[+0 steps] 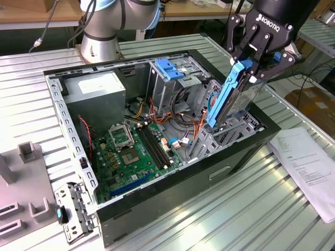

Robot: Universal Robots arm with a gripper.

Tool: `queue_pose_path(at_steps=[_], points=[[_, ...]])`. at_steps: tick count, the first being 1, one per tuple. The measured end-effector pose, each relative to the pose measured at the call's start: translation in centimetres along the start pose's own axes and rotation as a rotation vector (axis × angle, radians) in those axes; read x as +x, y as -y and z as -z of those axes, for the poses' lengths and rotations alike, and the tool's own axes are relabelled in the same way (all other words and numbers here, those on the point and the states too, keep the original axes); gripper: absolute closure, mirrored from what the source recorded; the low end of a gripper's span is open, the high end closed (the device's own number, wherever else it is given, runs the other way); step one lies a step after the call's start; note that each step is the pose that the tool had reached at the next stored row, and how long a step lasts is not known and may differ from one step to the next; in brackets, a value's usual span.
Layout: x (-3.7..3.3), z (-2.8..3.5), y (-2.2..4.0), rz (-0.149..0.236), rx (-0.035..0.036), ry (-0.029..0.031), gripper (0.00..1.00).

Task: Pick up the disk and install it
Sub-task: 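Insert the disk into the insertion slot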

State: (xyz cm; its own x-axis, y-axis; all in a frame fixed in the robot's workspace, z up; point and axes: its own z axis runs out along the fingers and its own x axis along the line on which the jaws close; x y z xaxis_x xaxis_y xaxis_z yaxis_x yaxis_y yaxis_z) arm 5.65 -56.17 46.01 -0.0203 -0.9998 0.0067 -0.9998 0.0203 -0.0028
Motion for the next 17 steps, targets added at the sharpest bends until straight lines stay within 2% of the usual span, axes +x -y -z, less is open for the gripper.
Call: queue_pose_path(at_steps=[17], points=[[0.02,-0.77,-0.02,-0.010,0.0000,0.0000,0.63]])
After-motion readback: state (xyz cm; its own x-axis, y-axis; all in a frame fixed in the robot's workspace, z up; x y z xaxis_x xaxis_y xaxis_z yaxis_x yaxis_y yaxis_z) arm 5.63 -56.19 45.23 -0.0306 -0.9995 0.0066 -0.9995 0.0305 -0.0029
